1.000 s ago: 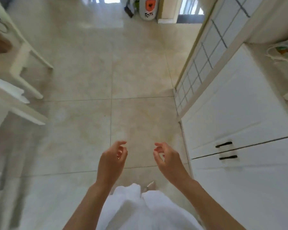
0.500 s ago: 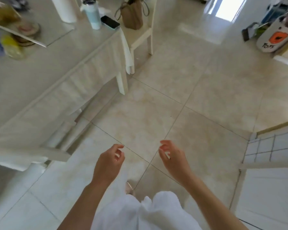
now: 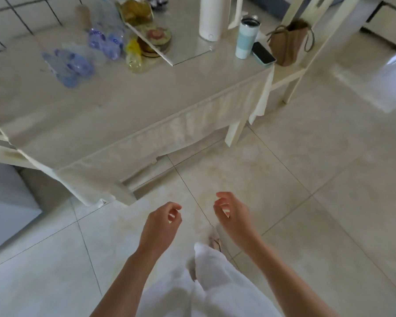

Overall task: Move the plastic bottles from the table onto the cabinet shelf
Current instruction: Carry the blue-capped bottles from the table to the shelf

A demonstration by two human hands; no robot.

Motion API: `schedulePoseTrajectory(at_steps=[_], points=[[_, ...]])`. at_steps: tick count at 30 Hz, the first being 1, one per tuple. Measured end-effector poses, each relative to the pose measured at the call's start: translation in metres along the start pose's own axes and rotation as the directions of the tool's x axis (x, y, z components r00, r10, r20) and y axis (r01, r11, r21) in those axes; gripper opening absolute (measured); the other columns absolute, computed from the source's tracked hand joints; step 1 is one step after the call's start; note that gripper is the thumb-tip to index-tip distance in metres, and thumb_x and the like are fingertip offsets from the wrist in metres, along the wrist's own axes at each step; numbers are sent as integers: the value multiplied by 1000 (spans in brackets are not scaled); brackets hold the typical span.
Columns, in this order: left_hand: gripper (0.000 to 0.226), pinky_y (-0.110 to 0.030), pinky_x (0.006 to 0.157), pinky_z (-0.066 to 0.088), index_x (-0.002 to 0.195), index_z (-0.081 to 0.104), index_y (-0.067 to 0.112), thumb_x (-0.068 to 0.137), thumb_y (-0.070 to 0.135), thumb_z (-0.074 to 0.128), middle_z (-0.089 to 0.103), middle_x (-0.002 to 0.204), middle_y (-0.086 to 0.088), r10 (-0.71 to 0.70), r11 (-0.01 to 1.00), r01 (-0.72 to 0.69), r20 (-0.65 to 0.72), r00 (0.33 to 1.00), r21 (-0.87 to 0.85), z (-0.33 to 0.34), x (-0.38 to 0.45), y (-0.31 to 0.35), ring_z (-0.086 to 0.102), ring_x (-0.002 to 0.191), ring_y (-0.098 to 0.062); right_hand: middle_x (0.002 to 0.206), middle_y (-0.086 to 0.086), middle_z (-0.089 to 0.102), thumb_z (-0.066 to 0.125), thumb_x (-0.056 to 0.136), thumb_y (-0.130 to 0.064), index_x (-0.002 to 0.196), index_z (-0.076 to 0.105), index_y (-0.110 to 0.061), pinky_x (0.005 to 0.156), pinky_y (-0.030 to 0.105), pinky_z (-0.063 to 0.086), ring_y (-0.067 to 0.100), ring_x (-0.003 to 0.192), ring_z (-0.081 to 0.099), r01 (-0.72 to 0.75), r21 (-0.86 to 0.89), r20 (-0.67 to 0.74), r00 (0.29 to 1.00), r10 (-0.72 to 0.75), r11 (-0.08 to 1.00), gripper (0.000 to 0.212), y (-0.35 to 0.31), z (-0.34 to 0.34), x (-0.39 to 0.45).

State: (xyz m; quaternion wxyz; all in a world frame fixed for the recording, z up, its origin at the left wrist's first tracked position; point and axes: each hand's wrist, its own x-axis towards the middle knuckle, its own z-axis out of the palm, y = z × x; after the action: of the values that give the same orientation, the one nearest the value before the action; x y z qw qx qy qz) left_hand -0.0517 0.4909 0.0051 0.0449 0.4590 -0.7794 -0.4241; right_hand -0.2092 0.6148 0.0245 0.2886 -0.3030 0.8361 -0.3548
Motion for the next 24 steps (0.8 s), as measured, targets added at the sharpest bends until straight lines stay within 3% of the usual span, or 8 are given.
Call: schedulePoseTrajectory(at_steps=[4, 13, 20, 24], points=[[16, -26, 76, 55, 104, 67, 28, 91, 23, 59, 67, 89, 15, -53, 998, 52, -33, 998, -24, -6, 40, 11, 63, 82, 0, 97, -3, 66, 58, 93, -17, 120, 57, -12, 88, 33, 54, 14, 93, 65, 51, -25, 52, 997, -49, 998, 28, -14, 2, 55], [17, -20, 74, 48, 103, 68, 28, 90, 24, 58, 66, 89, 18, -191, 978, 174, -156, 969, -117, -34, 145, 52, 61, 84, 4, 103, -5, 65, 55, 94, -23, 121, 56, -16, 81, 13, 45, 6, 94, 61, 264, -101, 270, 935, -228, 959, 28, -69, -8, 188], [14, -28, 79, 54, 98, 69, 27, 90, 20, 59, 70, 86, 10, -281, 952, 239, -233, 931, -190, -71, 204, 53, 64, 81, -5, 101, 1, 67, 57, 94, -20, 119, 57, -11, 86, 25, 50, 13, 95, 63, 364, -92, 316, 893, -319, 927, 27, -122, 7, 272], [16, -15, 70, 49, 97, 71, 23, 89, 14, 60, 69, 81, 9, -311, 940, 255, -263, 914, -225, -104, 249, 37, 62, 73, 1, 98, 4, 67, 58, 92, -17, 115, 59, -8, 86, 32, 51, 17, 92, 64, 375, -70, 329, 883, -333, 924, 24, -156, 33, 316]])
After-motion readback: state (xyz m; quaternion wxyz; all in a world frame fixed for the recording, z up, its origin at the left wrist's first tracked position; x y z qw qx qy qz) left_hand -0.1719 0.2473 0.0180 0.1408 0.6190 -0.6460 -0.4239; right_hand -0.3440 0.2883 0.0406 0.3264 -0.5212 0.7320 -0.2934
